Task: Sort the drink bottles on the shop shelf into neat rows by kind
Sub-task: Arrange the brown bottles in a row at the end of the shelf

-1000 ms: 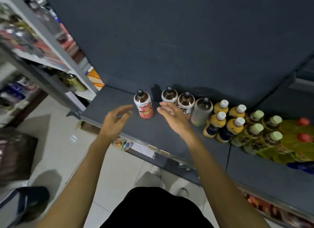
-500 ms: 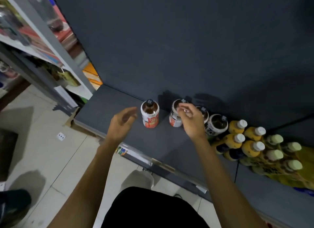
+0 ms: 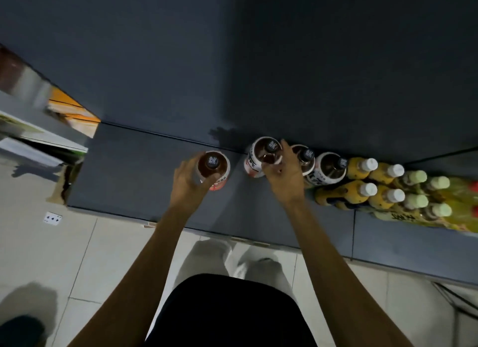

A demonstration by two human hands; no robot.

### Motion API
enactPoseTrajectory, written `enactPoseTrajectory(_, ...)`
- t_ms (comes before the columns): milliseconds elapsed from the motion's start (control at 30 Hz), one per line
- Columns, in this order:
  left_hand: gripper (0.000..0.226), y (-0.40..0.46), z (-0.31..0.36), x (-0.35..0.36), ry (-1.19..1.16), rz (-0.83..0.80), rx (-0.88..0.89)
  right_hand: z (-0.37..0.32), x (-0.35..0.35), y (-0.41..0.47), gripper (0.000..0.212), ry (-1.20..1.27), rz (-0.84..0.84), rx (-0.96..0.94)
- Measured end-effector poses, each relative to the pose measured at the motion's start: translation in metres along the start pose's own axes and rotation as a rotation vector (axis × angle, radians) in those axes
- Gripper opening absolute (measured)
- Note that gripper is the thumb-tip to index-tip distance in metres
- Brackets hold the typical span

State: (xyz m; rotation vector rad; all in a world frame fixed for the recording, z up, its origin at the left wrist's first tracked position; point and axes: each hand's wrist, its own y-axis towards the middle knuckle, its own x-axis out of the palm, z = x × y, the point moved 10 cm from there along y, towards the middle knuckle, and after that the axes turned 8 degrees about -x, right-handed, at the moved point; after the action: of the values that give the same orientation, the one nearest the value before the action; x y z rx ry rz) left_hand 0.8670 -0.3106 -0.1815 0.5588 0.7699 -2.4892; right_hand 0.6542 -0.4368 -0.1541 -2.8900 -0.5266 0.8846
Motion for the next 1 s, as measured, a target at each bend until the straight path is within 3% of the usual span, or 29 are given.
enactPoseTrajectory(100, 0.056, 0.009, 0.001, 0.005, -0.014, -0.013, 0.075, -0.001, 0.007, 0.008, 0.070, -0.019, -0.021, -0.025)
enactPoseTrajectory(267, 0.049, 0.012, 0.000, 0.006, -0.072, -0.014, 0.093, 0.003, 0.015, 0.010, 0.047, -0.015, 0.007, -0.083)
enactPoseTrajectory(533, 0.045, 0.014, 0.006, 0.011, -0.069, 0.015, 0.085, 0.003, 0.033, -0.008, 0.050, -0.217, 0.129, -0.144)
enactPoseTrajectory(667, 0.044, 0.013, 0.009, 0.011, -0.045, 0.042, 0.081, 0.012, 0.039, -0.023, 0.045, -0.050, 0.136, -0.105)
enactPoseTrajectory(867, 0.035, -0.004, -0.008, -0.010, -0.142, 0.141, -0.006, 0.032, 0.009, -0.053, 0.038, 0.122, 0.297, -0.026)
enactPoseTrajectory(1000, 0.035, -0.026, 0.000, -0.010, -0.159, 0.127, -0.011, 0.030, 0.003, -0.086, 0.033, 0.214, 0.322, -0.062)
